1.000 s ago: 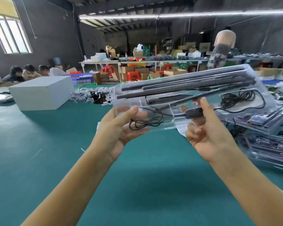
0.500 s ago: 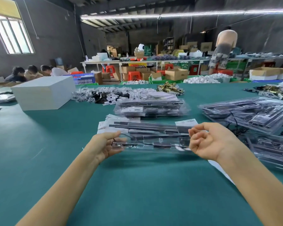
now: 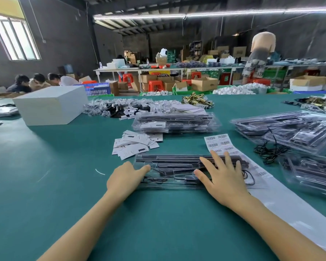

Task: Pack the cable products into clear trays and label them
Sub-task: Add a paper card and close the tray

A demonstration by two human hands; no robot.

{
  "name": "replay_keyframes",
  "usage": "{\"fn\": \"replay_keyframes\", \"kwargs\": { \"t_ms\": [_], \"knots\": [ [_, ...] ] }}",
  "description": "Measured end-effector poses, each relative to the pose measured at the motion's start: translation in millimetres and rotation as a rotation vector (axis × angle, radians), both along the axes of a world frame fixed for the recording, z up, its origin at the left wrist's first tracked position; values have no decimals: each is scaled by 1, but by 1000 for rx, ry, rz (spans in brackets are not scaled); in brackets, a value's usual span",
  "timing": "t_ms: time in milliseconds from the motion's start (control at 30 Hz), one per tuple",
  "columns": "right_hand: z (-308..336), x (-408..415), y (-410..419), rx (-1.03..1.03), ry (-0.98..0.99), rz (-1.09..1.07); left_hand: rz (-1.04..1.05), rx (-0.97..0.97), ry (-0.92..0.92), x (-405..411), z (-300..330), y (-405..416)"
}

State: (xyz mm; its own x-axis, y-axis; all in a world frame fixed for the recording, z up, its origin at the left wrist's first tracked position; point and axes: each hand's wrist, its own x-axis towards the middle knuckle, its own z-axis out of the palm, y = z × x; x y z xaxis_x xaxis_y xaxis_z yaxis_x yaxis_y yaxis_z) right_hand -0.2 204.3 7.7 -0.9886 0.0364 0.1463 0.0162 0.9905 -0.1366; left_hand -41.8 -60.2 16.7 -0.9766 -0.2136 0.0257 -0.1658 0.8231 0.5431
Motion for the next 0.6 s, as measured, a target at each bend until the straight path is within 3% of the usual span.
{"fn": "replay_keyframes", "kwargs": {
  "t_ms": [200, 300, 433, 500, 600],
  "knots": [
    [-10, -5, 6, 61, -18, 44, 39, -243, 59, 9, -7, 14],
    [-12, -5, 6, 65, -15, 49, 20, -464, 161, 10, -11, 11],
    [-6, -1, 4, 44, -22, 70, -313, -369, 301, 11, -15, 9],
    [2, -1, 7, -140, 59, 94, -474, -391, 225, 10, -18, 9],
    [18, -5, 24, -517, 349, 3, -571, -393, 103, 6, -23, 7]
  ]
}}
